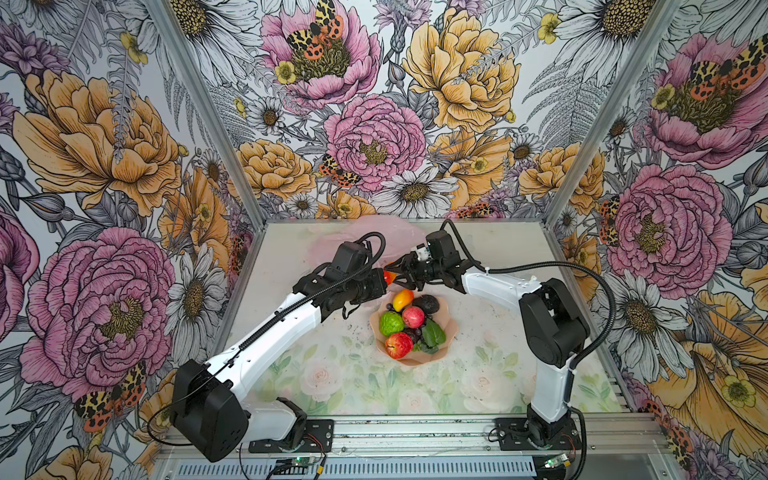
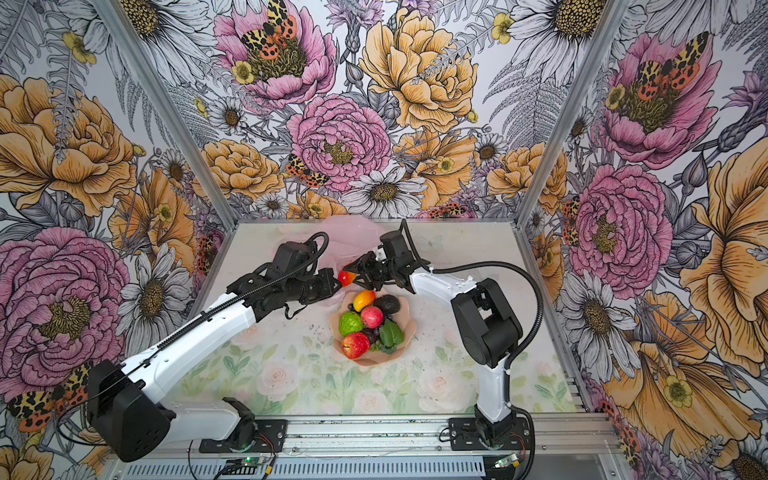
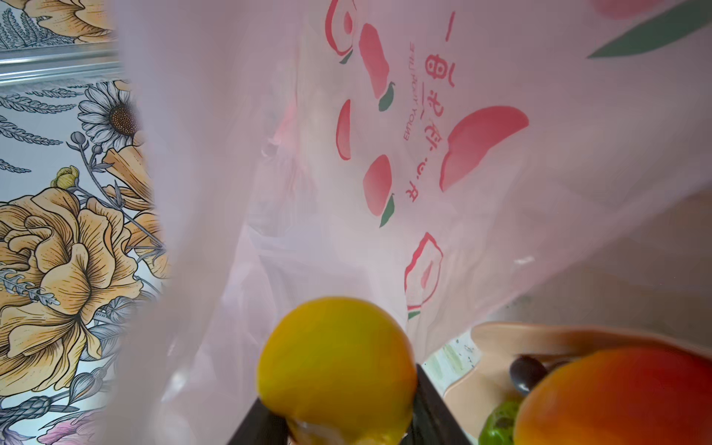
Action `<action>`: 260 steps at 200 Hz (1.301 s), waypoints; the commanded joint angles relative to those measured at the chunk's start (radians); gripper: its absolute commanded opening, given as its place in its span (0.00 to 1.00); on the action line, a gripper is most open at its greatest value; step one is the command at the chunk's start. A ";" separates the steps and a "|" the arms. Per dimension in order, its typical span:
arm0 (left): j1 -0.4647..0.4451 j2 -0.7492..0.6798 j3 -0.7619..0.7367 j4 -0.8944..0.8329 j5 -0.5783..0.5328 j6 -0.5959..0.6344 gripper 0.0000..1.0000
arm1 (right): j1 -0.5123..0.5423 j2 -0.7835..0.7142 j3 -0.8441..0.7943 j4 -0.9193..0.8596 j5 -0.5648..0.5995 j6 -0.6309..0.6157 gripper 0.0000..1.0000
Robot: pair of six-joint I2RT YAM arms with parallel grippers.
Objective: Place the fruits into the plastic bag
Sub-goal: 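Lift the mango with the right gripper and carry it toward the bag mouth, then lower the mango into the pink bag and open the right gripper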
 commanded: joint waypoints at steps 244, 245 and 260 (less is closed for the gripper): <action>0.069 -0.003 -0.068 0.137 0.287 0.072 0.00 | 0.042 0.433 0.441 0.046 0.239 0.129 0.42; 0.070 -0.004 -0.069 0.138 0.287 0.072 0.00 | 0.041 0.434 0.443 0.045 0.240 0.129 0.42; 0.080 -0.011 -0.079 0.138 0.303 0.072 0.00 | 0.036 0.454 0.478 0.040 0.244 0.130 0.43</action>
